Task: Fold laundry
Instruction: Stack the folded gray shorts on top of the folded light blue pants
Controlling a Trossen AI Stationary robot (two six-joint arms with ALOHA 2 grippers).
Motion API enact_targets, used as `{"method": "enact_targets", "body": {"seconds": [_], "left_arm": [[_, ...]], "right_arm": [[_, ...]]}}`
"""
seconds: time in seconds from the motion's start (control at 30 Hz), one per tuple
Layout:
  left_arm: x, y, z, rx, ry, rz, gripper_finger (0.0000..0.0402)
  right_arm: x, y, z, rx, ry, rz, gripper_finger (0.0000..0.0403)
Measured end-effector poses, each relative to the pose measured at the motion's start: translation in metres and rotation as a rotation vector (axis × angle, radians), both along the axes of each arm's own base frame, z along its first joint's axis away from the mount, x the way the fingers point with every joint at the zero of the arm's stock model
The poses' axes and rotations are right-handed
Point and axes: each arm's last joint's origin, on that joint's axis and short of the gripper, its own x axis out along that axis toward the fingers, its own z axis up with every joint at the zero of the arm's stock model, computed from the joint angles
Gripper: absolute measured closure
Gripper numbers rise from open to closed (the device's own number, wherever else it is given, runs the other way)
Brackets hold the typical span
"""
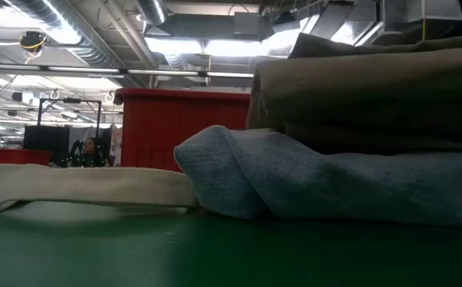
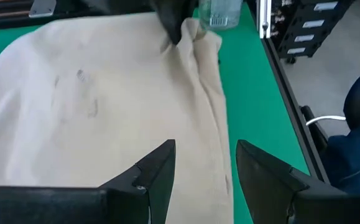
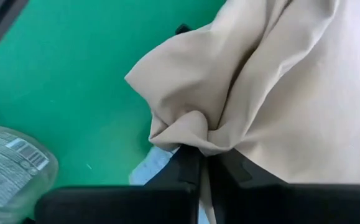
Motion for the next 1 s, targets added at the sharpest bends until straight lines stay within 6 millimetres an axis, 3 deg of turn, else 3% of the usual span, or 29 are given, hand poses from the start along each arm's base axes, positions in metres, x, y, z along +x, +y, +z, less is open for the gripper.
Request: {"method": "enact_targets", "body": {"seconds": [0.37, 0.67, 0.83, 1.0], "left_arm": [[0.001, 0.003, 0.0, -0.001, -0.002, 0.006, 0.0239], [0.001, 0.002, 0.0, -0.017, -0.001, 0.019, 0.0239], [0.001, 0.001, 0.0, -0.023, 0.001, 0.014, 0.0239], [0.002, 0.001, 0.0, -0.027, -0.005, 0.013, 0.0239]], "right_arm": [[-0.001, 0.005, 0.001, 0.024, -0.02, 0.01, 0.0365], [0.0, 0.002, 0.001, -0.051, -0.079, -0.005, 0.0273], [-0.005, -0.002, 0.003, -0.083, -0.008, 0.002, 0.0257], [-0.008, -0.002, 0.018, -0.052, 0.075, 0.003, 0.0256]]}}
